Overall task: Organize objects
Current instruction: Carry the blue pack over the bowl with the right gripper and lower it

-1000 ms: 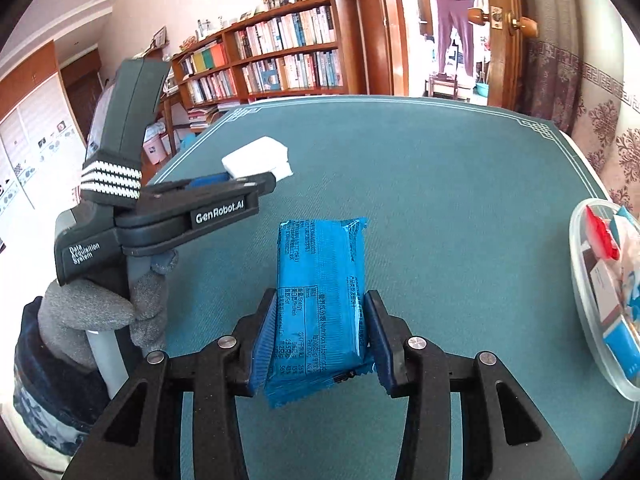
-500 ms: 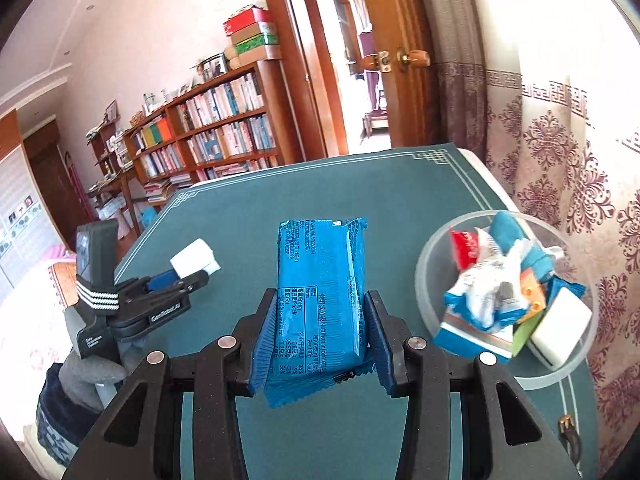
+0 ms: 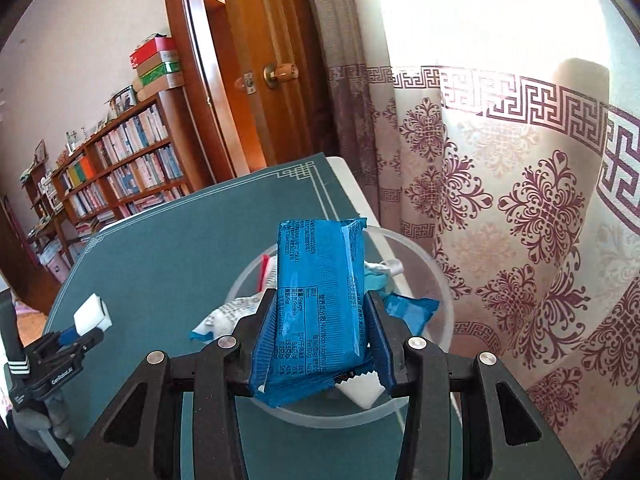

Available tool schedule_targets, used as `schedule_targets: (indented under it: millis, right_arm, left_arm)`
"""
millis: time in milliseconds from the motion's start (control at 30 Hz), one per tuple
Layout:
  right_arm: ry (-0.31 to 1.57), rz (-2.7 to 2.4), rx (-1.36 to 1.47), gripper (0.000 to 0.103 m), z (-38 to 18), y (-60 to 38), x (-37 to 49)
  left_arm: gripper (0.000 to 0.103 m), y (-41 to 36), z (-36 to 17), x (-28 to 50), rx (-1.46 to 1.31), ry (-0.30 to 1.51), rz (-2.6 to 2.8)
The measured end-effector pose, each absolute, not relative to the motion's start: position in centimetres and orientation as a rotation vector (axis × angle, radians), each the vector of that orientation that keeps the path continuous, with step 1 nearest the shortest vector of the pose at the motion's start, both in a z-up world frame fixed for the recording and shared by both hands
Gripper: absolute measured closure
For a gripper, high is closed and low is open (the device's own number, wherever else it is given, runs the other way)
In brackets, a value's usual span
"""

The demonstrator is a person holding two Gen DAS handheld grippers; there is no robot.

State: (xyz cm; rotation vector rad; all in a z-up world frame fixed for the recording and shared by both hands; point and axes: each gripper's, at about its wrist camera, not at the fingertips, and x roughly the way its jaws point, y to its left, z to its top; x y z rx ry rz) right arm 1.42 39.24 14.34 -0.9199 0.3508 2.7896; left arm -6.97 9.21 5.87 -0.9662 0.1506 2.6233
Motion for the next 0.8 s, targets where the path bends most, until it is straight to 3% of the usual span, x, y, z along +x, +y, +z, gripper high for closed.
schedule_targets:
  millis: [800]
  right_arm:
    - [0.175, 2.728, -1.095, 0.059, 8.3, 44.4, -3.3]
  left_arm:
    - [0.056, 14.7, 7.9, -4.9, -0.921, 0.23, 2.53]
